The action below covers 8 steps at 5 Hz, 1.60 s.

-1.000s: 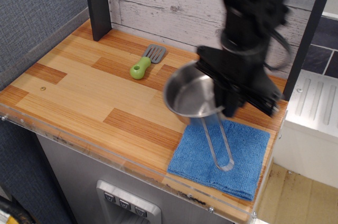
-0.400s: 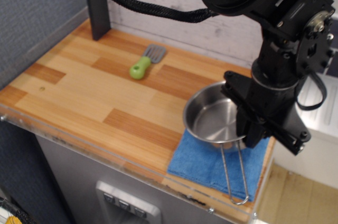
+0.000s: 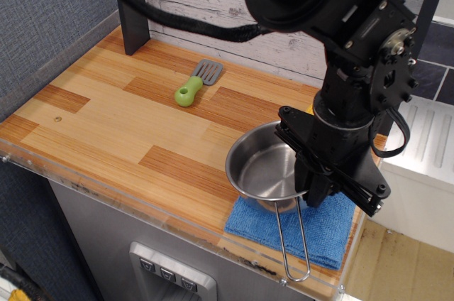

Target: Put the pot right on top of the napkin.

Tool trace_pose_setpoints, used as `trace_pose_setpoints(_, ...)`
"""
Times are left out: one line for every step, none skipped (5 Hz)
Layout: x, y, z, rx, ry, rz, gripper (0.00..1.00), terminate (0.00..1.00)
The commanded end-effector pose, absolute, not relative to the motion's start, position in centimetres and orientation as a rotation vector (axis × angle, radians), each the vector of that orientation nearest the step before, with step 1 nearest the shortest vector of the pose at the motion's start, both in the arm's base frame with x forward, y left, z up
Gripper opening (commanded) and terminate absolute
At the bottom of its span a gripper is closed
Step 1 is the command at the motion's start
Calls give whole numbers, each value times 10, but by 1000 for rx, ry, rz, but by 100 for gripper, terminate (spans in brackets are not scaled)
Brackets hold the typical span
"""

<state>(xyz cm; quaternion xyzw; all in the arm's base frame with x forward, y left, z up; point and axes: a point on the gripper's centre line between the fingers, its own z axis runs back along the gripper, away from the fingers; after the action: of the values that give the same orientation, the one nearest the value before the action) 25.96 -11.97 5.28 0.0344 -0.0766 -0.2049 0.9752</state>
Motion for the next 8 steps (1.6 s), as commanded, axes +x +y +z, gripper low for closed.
trace_pose_setpoints(241,-118,60,56,-190,-438,0,0)
trace_pose_setpoints(240,-125,59,54,-197,-460,0,0)
trace_pose_setpoints(241,-129,60,54,-203,-470,0,0)
trace_pose_setpoints(242,-131,57,54,-200,-476,0,0)
trace_pose_setpoints(244,-127,56,54,-186,-470,100,0)
trace_pose_setpoints(247,-123,60,42,-172,-486,100,0)
trace_pose_setpoints(252,-119,66,-8,-170,-495,100,0)
trace_pose_setpoints(267,-82,98,-100,-258,-329,100,0)
